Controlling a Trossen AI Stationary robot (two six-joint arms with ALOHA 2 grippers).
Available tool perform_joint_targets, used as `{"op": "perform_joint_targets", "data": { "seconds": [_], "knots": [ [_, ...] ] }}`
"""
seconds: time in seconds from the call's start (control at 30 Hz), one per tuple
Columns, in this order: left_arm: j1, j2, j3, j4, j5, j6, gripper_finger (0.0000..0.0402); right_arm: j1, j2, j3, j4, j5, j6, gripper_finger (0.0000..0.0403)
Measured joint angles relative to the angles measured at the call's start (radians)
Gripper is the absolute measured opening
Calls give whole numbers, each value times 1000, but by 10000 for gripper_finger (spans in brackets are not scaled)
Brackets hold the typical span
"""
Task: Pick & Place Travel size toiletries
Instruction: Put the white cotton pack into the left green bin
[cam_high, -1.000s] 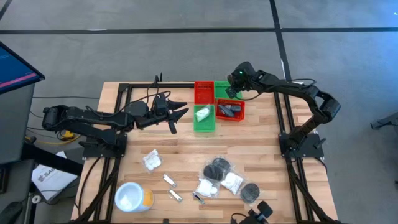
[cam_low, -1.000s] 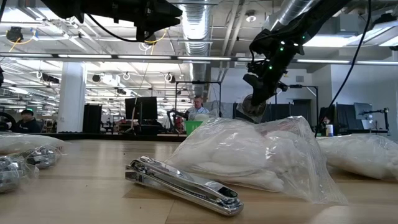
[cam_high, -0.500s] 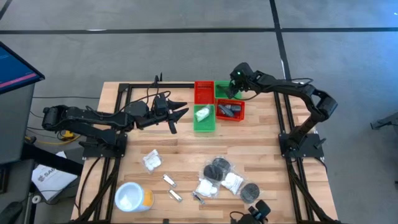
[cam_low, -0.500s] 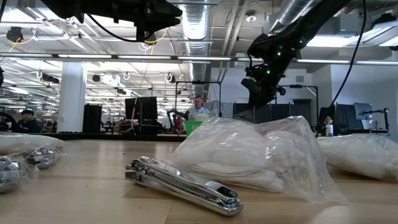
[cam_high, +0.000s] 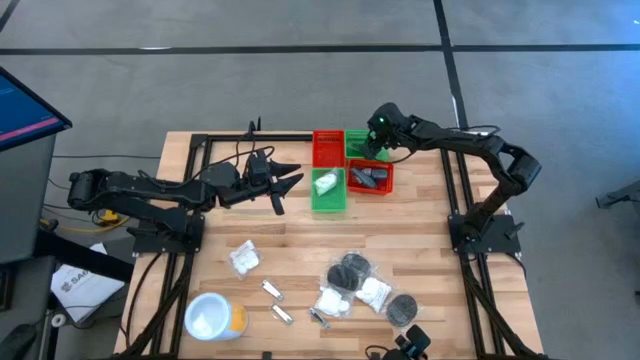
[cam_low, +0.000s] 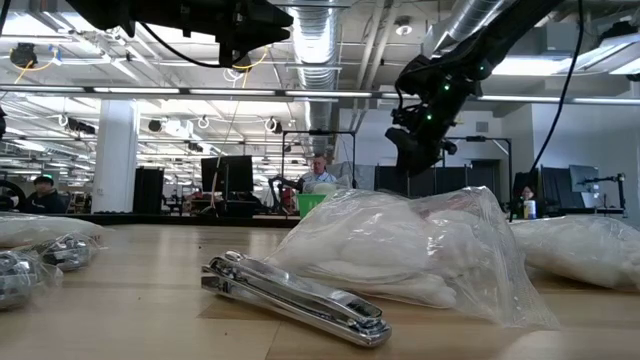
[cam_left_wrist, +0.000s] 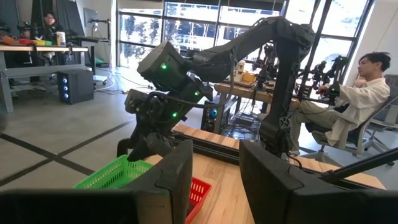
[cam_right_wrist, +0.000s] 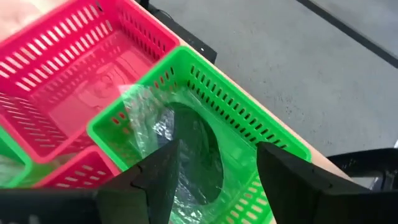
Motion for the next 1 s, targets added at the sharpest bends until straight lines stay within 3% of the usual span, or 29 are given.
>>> {"op": "perform_joint_targets", "data": {
  "seconds": [0.2,0.4,1.0],
  "knots": [
    [0,0,0,-3,0,0,122,45,0,0,0,-6,0,194],
    [0,0,0,-14,0,1,122,98,-15,0,5,-87,9,181],
    [0,0,0,-27,0,0,122,345,-211,0,-140,-110,35,143]
  ]
}}
